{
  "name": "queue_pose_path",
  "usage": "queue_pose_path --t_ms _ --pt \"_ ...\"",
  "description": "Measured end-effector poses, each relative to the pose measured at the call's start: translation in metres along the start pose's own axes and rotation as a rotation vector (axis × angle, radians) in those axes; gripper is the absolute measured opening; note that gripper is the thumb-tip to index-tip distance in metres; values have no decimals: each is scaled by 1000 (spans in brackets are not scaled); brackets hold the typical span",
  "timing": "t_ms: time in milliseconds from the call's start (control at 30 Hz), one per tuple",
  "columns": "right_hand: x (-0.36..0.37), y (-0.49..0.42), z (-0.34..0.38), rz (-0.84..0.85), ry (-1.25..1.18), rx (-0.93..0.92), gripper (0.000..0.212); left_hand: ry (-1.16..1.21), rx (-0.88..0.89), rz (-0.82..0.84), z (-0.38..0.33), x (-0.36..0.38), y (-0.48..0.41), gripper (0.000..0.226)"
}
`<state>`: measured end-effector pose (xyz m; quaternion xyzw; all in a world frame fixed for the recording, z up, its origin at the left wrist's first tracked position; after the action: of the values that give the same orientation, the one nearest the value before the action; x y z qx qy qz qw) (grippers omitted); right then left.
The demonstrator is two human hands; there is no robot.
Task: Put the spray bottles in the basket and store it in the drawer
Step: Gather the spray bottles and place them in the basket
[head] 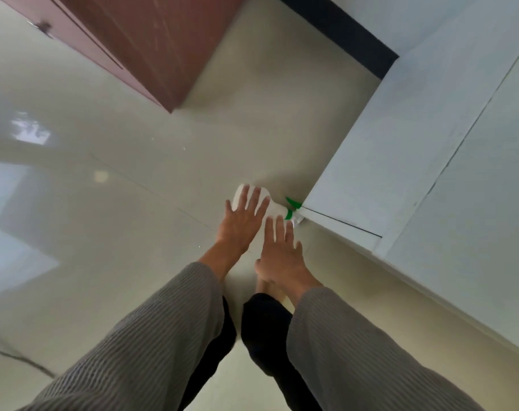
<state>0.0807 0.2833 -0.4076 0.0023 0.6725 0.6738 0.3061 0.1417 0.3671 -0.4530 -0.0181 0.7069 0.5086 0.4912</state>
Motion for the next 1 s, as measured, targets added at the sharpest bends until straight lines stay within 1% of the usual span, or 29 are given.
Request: queue_pose_path --t_ms 100,233,300,367,467,533,600,667,733,800,867,900,1000 --pt "7 -14 -5 27 -38 14 95 27 -49 -20 -2 8 -18 113" --pt "9 -18 -3 33 -111 15 95 90 -1 -33 8 10 -26 100" --pt "5 -14 -2 14 -147 16 93 169 0 -26 16 11 -18 97" --pt "0 -6 1 -8 -196 26 90 297 -33 25 30 14 -2 95" --pt "-11 21 10 -45 -293 20 83 559 -173 117 60 17 44 86" --pt "-21 48 21 -63 -383 3 77 722 -306 128 80 10 88 84" --pt "-30 76 32 -82 -496 -10 71 855 -419 76 89 0 133 84" --pt "-46 119 46 -107 -680 -35 64 960 -453 -43 94 -27 188 82" --pt "-66 170 60 -151 -858 -103 55 1053 -394 -187 91 -63 242 81" --pt "-88 225 67 -224 -1029 -189 48 1140 -303 -266 81 -101 287 83" --pt "-110 282 63 -346 -1156 -261 41 1215 -226 -285 63 -138 322 87" --pt "-119 309 58 -426 -1183 -280 38 1243 -193 -291 52 -156 337 88" --pt "-135 382 24 -636 -1270 -283 35 1245 -74 -296 9 -199 366 93"
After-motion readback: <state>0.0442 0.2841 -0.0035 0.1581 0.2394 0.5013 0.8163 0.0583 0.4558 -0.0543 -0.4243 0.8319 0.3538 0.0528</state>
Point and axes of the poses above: each hand's wrist, its own y-axis away from the middle knuckle, its own x-axis out of the palm, z = x × y, the point moved 2 cm from there along -y, towards the middle knuckle, and after that the axes turned 2 degrees about -y, right-handed, at the moved point
